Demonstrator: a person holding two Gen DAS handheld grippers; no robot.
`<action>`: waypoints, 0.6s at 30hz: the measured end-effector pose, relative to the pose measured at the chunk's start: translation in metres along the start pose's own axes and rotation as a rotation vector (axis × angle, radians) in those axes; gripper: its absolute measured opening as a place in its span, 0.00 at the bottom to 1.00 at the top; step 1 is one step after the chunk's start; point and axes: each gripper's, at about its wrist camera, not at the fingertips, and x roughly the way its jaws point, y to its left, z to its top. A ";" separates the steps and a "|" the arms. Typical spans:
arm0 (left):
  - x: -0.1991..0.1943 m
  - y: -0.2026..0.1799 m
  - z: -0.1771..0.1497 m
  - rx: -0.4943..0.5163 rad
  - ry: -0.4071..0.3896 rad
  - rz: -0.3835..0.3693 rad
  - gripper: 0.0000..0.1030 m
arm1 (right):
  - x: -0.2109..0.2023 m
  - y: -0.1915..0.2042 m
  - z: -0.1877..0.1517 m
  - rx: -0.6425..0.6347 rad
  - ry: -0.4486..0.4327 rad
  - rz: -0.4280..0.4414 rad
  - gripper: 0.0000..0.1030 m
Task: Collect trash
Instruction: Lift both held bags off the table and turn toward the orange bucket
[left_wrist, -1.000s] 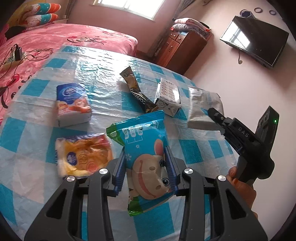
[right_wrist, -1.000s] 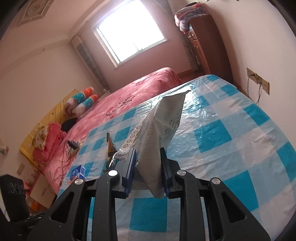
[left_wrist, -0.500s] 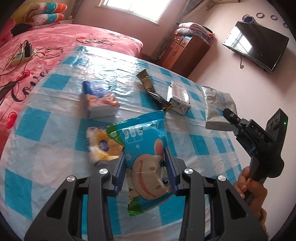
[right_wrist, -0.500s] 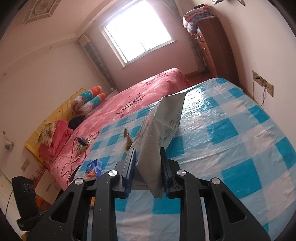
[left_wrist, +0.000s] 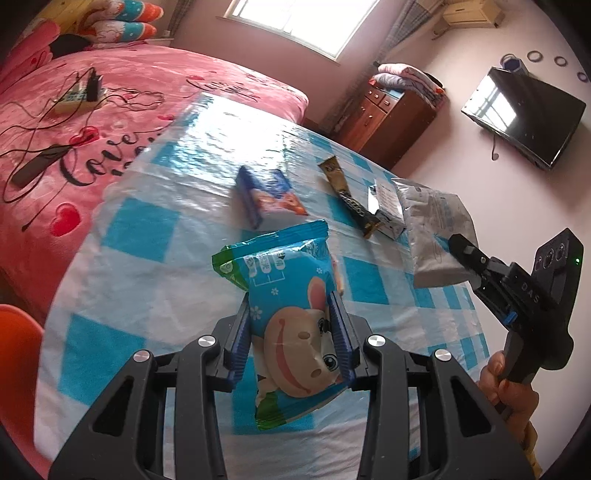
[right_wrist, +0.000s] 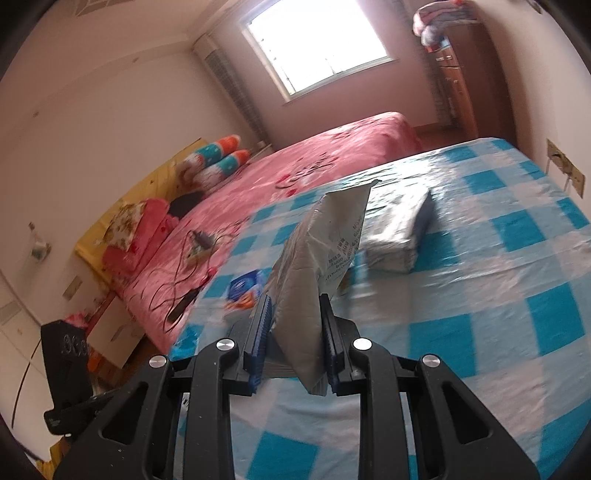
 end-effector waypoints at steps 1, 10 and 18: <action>-0.002 0.002 -0.001 -0.004 -0.002 0.002 0.40 | 0.002 0.006 -0.002 -0.010 0.008 0.006 0.27; -0.018 0.038 -0.012 -0.054 -0.004 0.038 0.40 | 0.019 0.055 -0.026 -0.086 0.098 0.087 0.27; -0.035 0.069 -0.022 -0.099 -0.018 0.080 0.40 | 0.036 0.096 -0.047 -0.133 0.175 0.155 0.27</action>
